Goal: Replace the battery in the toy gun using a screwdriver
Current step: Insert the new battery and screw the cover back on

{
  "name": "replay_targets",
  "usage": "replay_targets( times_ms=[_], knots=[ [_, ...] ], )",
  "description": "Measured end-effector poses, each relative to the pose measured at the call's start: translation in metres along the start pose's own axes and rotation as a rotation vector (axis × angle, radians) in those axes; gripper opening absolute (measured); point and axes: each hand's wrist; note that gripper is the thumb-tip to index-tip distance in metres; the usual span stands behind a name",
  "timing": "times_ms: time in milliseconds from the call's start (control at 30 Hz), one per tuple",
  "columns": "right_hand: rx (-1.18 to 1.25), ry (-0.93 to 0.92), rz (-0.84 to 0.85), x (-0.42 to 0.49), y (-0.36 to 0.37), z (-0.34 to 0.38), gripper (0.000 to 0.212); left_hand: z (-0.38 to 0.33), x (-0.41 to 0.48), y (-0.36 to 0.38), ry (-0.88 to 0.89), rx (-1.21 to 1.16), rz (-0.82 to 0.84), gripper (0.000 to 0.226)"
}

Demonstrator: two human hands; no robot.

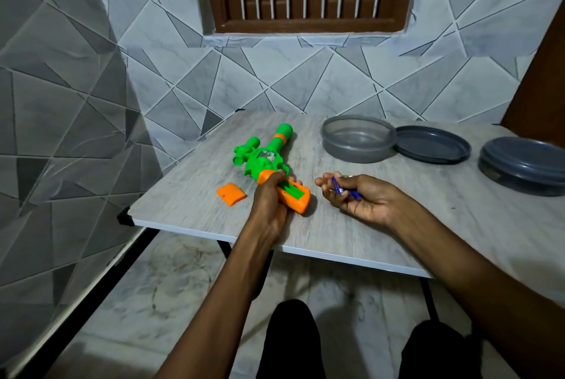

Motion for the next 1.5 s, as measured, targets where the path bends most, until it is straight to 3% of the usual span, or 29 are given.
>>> replay_targets(
  times_ms=[167, 300, 600, 767, 967, 1200, 1333, 1500],
  knots=[
    [0.009, -0.013, -0.054, -0.004, -0.002, 0.003, 0.021, 0.002, 0.001, -0.001, 0.003, -0.026, 0.002, 0.010],
    [-0.150, -0.020, 0.014, -0.008, -0.002, 0.002, 0.017, 0.001, -0.002, 0.001, 0.006, -0.009, -0.010, 0.012],
    [-0.391, -0.086, 0.000, -0.005, 0.000, 0.001, 0.021, 0.000, -0.007, 0.002, 0.005, 0.001, -0.024, 0.011],
    [-0.292, -0.071, 0.001, -0.001, 0.000, 0.001, 0.022, 0.000, -0.008, 0.002, 0.005, 0.004, -0.029, 0.009],
    [-0.295, -0.093, 0.063, 0.007, 0.007, 0.004, 0.007, 0.001, -0.004, -0.001, 0.010, 0.000, -0.012, 0.008],
    [-0.236, 0.061, 0.127, 0.008, 0.016, 0.005, 0.014, 0.001, -0.002, -0.003, 0.029, 0.030, -0.024, 0.016],
    [-0.208, 0.093, 0.155, 0.010, 0.018, 0.005, 0.028, 0.001, -0.002, -0.003, 0.037, 0.034, -0.025, 0.012],
    [-0.337, -0.088, 0.144, 0.011, 0.025, -0.001, 0.024, 0.001, 0.000, -0.002, 0.047, 0.027, -0.026, 0.008]
  ],
)
Point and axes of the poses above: each hand's wrist, its own x-axis towards the middle knuckle, its own y-axis out of the palm, z = x × y, and after that the axes turned 8 degrees about -y, right-handed
